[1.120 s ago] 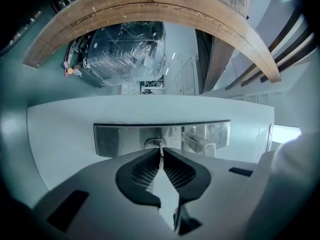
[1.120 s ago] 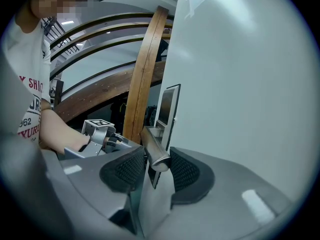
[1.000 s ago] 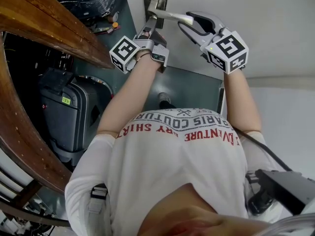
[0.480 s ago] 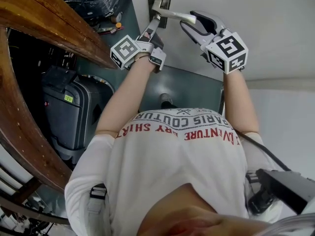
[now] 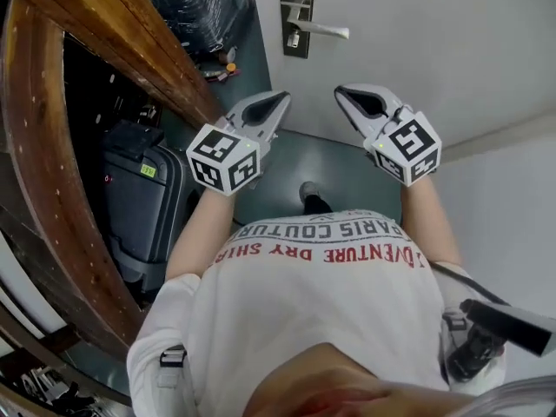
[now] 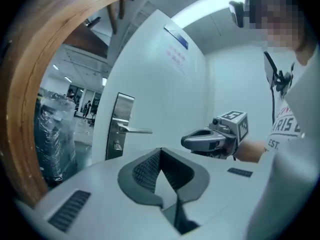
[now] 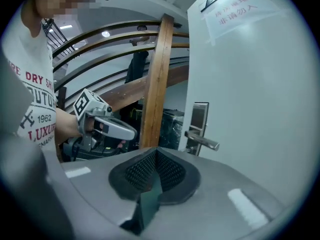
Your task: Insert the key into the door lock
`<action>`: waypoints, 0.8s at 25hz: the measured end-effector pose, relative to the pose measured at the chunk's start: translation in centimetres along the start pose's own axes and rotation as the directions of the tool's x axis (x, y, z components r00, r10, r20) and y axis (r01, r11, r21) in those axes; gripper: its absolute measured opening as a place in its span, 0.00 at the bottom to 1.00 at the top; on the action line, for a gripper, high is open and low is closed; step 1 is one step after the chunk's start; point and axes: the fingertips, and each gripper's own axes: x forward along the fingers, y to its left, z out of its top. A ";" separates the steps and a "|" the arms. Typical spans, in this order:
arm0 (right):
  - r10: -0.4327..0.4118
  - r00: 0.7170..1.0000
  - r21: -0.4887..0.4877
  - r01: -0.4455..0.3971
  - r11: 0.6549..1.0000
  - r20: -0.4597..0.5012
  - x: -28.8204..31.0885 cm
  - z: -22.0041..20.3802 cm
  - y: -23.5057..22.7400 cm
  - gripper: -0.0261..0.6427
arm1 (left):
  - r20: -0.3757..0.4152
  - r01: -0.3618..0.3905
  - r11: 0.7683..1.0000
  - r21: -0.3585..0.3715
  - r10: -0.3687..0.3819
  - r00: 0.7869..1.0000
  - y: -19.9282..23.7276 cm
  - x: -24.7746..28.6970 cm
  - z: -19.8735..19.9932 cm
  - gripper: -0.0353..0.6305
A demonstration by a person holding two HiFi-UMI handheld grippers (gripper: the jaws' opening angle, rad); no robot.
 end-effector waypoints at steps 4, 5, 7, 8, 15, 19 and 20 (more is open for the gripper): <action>0.078 0.996 0.095 -0.074 0.993 -0.037 -3.0 -1.7 8.7 0.04 | -0.084 0.029 0.997 0.069 -0.023 0.996 -5.3 -5.5 -2.3 0.06; 0.083 0.996 0.122 -0.077 0.990 -0.044 -3.9 -2.0 10.2 0.04 | -0.102 0.040 0.996 0.084 -0.031 0.994 -6.7 -6.3 -2.8 0.06; 0.081 0.996 0.169 -0.072 0.983 -0.048 -5.7 -2.2 12.6 0.04 | -0.135 0.067 0.992 0.105 -0.052 0.989 -9.7 -7.7 -3.8 0.06; 0.080 0.996 0.190 -0.070 0.979 -0.044 -6.7 -2.0 13.7 0.04 | -0.148 0.083 0.991 0.107 -0.067 0.987 -11.2 -8.4 -4.1 0.06; 0.065 0.998 0.160 -0.064 0.985 0.002 -14.0 0.2 20.2 0.04 | -0.168 0.124 0.984 0.130 -0.101 0.981 -21.3 -13.8 -3.9 0.06; 0.064 0.998 0.145 -0.065 0.987 0.011 -20.3 -0.8 24.9 0.04 | -0.149 0.101 0.987 0.125 -0.082 0.985 -28.1 -17.1 -5.9 0.06; 0.061 0.998 0.152 -0.063 0.986 0.014 -22.2 -1.4 26.2 0.04 | -0.148 0.093 0.988 0.121 -0.075 0.986 -30.1 -17.8 -6.7 0.06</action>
